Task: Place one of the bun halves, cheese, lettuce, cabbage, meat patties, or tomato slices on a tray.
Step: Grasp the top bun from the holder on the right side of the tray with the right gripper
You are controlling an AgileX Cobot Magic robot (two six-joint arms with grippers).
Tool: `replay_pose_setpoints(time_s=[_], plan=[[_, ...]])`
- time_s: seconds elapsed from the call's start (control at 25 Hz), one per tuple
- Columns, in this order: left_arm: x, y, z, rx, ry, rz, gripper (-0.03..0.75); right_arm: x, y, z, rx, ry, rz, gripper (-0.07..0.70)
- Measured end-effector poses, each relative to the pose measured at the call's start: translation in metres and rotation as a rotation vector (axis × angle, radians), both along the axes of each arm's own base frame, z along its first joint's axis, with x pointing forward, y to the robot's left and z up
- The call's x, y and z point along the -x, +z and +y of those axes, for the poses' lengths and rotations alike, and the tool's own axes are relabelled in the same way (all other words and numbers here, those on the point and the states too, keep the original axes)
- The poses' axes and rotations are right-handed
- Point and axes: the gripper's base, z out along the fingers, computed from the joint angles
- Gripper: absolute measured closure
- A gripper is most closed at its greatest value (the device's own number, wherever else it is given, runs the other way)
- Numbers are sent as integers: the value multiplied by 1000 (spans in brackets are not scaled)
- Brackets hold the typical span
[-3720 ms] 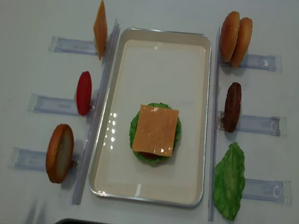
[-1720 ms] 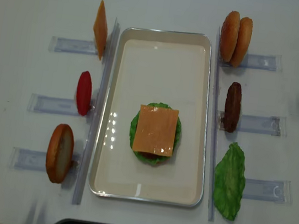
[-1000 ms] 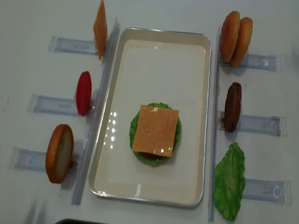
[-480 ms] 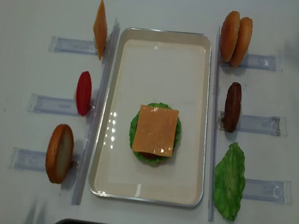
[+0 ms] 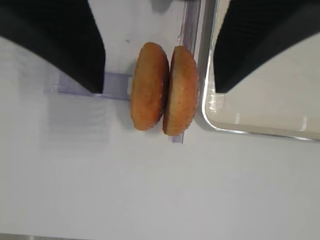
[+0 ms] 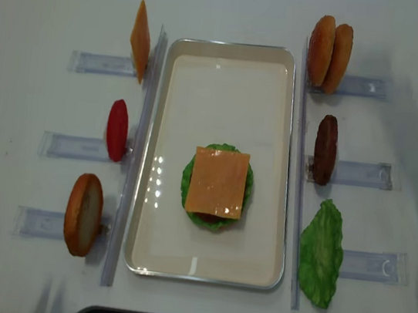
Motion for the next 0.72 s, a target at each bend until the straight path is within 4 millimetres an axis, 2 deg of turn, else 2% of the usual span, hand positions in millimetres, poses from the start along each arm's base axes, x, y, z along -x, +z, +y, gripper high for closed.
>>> replay_pose_setpoints(time_s=[0.24, 0.52, 0.72], plan=[[0, 0, 0, 0, 0, 0, 557, 3, -4, 14, -4, -21, 11, 136], [0, 0, 0, 0, 0, 0, 557, -13, -44, 21, 3, -44, 105, 136], [0, 0, 0, 0, 0, 0, 557, -16, -56, 24, -11, -49, 138, 136]])
